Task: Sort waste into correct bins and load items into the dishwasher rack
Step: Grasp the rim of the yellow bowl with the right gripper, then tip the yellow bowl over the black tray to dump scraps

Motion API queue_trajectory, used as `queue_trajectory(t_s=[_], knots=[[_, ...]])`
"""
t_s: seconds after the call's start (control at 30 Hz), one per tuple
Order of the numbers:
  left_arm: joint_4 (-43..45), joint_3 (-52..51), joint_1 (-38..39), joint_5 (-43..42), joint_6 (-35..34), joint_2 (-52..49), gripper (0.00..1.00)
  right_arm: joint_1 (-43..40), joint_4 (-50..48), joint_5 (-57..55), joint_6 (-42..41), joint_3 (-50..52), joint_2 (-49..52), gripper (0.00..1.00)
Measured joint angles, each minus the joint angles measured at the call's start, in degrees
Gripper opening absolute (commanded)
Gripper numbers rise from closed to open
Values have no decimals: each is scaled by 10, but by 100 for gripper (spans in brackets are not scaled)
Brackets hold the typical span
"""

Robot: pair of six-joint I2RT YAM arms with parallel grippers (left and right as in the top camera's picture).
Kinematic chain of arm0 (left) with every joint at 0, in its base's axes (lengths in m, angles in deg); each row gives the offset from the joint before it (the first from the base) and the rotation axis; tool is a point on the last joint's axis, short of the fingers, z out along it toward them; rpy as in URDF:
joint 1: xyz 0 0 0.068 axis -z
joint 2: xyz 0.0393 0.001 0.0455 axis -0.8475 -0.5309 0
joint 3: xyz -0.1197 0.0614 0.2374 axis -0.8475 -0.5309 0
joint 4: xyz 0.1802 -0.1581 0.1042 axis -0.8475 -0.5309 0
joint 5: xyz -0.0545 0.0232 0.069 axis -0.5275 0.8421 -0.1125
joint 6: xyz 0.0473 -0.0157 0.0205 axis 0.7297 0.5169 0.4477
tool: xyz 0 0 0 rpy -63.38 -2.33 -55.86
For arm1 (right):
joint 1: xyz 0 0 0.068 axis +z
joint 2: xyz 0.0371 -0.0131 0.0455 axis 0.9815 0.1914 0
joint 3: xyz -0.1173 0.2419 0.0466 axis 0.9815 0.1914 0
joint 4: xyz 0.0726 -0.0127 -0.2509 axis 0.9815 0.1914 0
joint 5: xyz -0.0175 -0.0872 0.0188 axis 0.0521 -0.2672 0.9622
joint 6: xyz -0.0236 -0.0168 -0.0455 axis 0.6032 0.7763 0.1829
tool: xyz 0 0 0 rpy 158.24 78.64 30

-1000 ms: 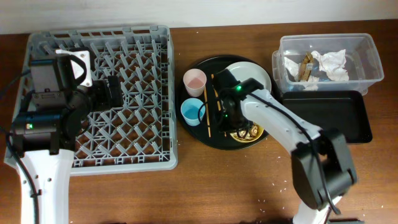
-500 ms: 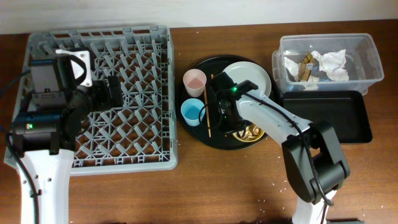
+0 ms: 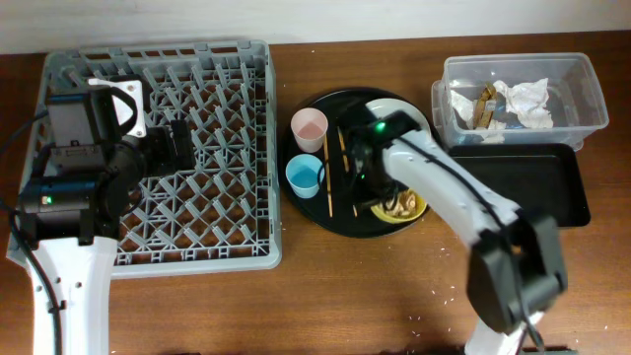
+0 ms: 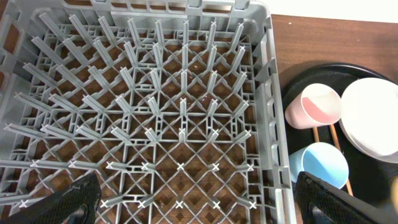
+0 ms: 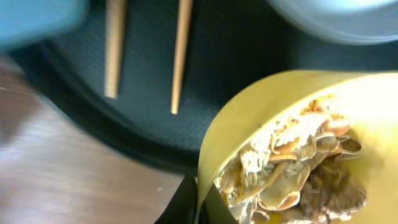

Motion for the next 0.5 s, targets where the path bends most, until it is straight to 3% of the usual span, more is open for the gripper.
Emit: queue_trajectory(t_s=[0.2,0.5], knots=[[0,0,0,0,0,0,99,-88,61,57,36,-32,-135,4],[0,0,0,0,0,0,99,-304,74,252,184,-14,-150,4]])
